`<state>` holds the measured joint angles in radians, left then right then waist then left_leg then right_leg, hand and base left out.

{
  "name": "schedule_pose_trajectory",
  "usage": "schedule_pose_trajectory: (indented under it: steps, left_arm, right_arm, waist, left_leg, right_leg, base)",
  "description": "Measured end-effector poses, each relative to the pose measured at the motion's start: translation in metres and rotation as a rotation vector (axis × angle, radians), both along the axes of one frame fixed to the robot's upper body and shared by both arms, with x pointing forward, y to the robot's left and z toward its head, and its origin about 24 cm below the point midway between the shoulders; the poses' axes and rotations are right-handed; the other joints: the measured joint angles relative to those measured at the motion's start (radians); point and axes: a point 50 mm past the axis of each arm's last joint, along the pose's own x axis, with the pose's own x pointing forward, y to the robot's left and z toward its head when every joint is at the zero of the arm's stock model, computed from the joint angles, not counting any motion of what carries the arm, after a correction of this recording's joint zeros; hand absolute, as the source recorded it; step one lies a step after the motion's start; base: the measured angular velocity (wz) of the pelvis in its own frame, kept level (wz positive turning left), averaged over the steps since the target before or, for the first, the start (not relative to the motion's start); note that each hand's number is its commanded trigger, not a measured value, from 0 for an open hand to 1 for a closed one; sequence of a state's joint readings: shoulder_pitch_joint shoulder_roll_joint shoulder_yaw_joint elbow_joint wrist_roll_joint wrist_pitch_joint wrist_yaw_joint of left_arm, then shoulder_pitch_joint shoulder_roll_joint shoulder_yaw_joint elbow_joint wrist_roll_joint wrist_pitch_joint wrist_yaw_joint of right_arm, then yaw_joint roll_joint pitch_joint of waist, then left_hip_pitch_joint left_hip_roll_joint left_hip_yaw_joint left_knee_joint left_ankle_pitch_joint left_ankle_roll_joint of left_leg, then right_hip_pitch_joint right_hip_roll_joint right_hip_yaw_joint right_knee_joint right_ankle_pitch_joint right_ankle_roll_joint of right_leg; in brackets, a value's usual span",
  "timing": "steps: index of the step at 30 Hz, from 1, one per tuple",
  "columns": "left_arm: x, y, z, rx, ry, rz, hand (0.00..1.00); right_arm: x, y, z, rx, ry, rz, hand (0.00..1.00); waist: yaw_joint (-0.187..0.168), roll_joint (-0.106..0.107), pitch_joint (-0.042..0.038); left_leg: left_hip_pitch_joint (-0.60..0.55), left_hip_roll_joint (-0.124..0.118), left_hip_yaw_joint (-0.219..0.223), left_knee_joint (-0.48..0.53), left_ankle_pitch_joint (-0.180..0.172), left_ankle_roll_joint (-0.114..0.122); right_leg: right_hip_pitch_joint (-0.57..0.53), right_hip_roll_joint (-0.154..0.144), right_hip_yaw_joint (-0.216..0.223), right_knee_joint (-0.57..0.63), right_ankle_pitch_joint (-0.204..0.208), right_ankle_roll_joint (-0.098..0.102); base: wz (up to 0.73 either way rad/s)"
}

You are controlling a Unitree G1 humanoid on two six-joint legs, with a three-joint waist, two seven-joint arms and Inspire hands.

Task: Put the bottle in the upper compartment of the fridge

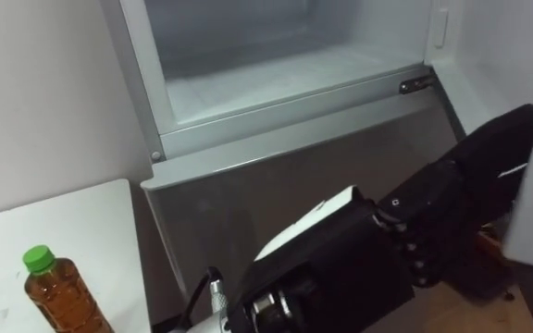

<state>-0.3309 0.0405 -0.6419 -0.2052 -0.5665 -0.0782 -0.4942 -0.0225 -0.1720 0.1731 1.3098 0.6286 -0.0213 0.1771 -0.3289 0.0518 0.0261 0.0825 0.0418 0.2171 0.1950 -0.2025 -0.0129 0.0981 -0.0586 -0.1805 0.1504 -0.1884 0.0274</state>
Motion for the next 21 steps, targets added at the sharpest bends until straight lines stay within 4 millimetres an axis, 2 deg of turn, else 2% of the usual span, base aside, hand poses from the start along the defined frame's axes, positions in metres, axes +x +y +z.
schedule_pose_trajectory:
  steps: [5,7,10,13,16,21]
  left_arm:
    - [-0.003,-0.005,-0.010,-0.012,0.064,-0.025,0.00]
    - [-0.004,-0.008,-0.025,0.066,0.107,-0.048,0.00]
    - [-0.013,-0.017,-0.073,0.341,0.216,-0.109,0.00]
    - [-0.017,-0.019,-0.080,0.407,0.202,-0.130,0.00]
    - [-0.017,-0.019,-0.079,0.406,0.193,-0.146,0.00]
    - [-0.017,-0.019,-0.082,0.424,0.202,-0.153,0.00]
  right_arm:
    - [0.002,0.001,0.000,0.005,-0.009,-0.012,0.00]
    - [0.004,0.002,0.001,0.006,-0.021,-0.029,0.00]
    - [0.006,0.002,0.001,0.009,-0.030,-0.035,0.00]
    - [0.006,0.002,0.001,0.010,-0.027,-0.038,0.00]
    - [0.006,0.005,0.001,0.017,-0.028,-0.040,0.00]
    - [0.005,0.006,0.000,0.020,-0.025,-0.060,0.00]
  waist:
    - [0.000,-0.014,-0.0011]
    - [-0.001,-0.014,-0.0012]
    - [-0.009,-0.007,-0.0052]
    - [-0.015,0.001,-0.0099]
    - [-0.023,0.002,-0.0100]
    - [-0.016,-0.001,-0.0081]
  left_leg:
    - [-0.005,0.000,0.004,0.000,0.000,0.000]
    - [-0.008,0.000,0.004,0.000,0.000,0.000]
    - [-0.017,0.000,0.004,0.002,0.000,0.000]
    - [-0.023,0.000,0.004,0.002,0.000,0.000]
    - [-0.019,0.001,0.004,0.002,0.000,0.000]
    - [-0.017,0.001,0.004,0.002,0.000,0.000]
  right_leg:
    - [-0.011,0.000,0.003,0.001,0.000,0.000]
    - [-0.014,0.000,0.003,0.002,0.000,0.000]
    - [-0.021,0.000,0.004,0.003,0.000,0.000]
    - [-0.029,0.000,0.009,0.010,0.002,0.000]
    - [-0.029,0.000,0.008,0.016,0.002,0.000]
    - [-0.029,-0.001,0.012,0.019,0.002,0.000]
  base:
    - [-0.02]
    - [0.00]
    - [0.00]
    - [-0.04]
    - [-0.04]
    - [0.00]
